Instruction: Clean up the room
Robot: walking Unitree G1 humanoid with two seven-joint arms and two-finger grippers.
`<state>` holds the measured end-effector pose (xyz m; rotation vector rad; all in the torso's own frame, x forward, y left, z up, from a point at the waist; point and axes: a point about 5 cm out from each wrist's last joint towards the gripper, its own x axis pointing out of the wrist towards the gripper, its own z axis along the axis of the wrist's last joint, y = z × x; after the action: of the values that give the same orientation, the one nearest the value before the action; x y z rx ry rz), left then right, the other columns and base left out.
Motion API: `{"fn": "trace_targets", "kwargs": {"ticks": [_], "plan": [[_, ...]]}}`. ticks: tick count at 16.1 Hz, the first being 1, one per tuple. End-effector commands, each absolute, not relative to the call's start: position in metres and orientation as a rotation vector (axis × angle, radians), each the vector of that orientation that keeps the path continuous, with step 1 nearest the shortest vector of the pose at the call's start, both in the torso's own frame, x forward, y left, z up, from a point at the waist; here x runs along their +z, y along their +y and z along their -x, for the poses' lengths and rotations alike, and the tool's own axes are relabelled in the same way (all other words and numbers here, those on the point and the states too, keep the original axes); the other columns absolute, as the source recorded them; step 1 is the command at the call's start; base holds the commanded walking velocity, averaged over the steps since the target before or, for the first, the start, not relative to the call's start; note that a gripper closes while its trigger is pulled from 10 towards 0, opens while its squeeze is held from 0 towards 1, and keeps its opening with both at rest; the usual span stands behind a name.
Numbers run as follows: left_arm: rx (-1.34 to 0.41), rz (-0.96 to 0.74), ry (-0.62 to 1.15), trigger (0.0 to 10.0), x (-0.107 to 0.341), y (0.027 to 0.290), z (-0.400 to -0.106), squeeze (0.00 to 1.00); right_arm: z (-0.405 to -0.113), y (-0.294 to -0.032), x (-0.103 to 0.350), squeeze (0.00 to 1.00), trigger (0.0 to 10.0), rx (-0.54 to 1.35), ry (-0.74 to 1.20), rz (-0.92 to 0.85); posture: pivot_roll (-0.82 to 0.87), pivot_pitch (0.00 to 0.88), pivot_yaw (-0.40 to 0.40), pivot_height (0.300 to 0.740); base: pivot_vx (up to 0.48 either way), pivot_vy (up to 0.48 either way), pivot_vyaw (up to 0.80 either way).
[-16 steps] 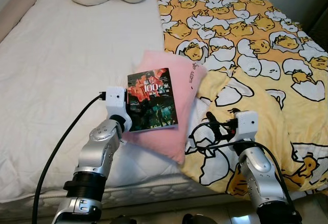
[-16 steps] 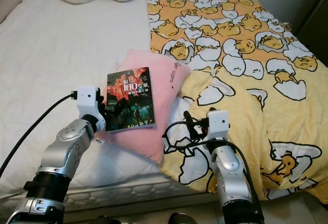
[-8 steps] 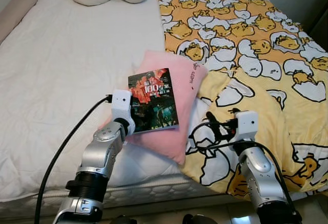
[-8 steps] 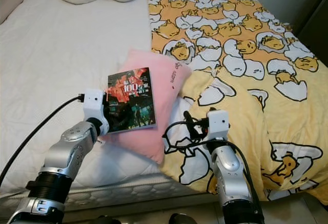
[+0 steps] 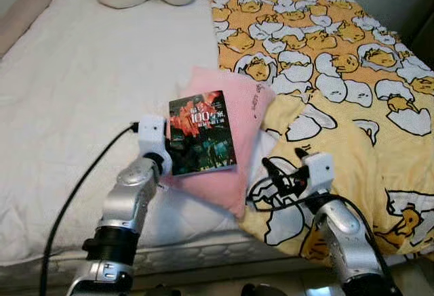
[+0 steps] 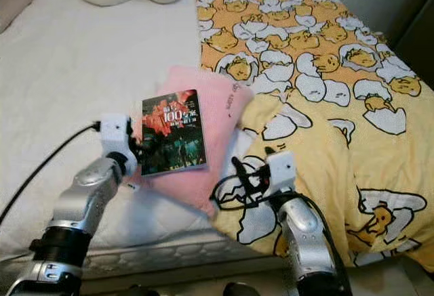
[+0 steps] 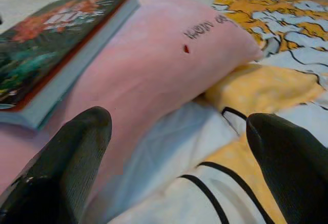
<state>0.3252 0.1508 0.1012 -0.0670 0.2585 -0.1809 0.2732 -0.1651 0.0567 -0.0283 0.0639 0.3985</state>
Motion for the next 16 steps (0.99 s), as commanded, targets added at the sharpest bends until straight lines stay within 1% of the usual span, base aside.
{"fn": "trace_targets", "kwargs": {"ticks": [1,3,6,12,14,15,16], "plan": [[-0.19,0.071,0.21,10.0,0.112,0.153,-0.327,0.0,-0.272,-0.166,0.06,0.0,10.0,0.437,0.06,0.048,-0.06,0.001,-0.041,0.74,0.0,0.0,0.0],[-0.178,0.077,0.241,10.0,0.111,0.16,-0.326,0.0,-0.271,-0.166,0.06,0.0,10.0,0.451,0.062,0.052,-0.06,0.002,-0.041,0.74,0.0,0.0,0.0],[-0.17,0.089,0.325,10.0,0.094,0.16,-0.323,0.0,-0.27,-0.164,0.058,0.0,10.0,0.461,0.071,0.046,-0.06,0.008,-0.045,0.74,0.0,0.0,0.0],[-0.24,0.122,0.326,10.0,0.091,0.139,-0.326,0.0,-0.269,-0.161,0.057,0.0,10.0,0.469,0.073,0.035,-0.07,0.016,-0.043,0.74,0.0,0.0,0.0],[-0.252,0.079,0.366,10.0,0.081,0.133,-0.329,0.0,-0.269,-0.16,0.057,0.0,10.0,0.467,0.074,0.033,-0.07,0.022,-0.042,0.74,0.0,0.0,0.0],[-0.222,0.042,0.398,10.0,0.072,0.133,-0.331,0.0,-0.268,-0.159,0.056,0.0,10.0,0.47,0.078,0.032,-0.08,0.022,-0.042,0.74,0.0,0.0,0.0],[-0.154,-0.008,0.407,10.0,0.066,0.14,-0.335,0.0,-0.267,-0.157,0.055,0.0,10.0,0.474,0.082,0.029,-0.08,0.025,-0.038,0.74,0.0,0.0,0.0]]}}
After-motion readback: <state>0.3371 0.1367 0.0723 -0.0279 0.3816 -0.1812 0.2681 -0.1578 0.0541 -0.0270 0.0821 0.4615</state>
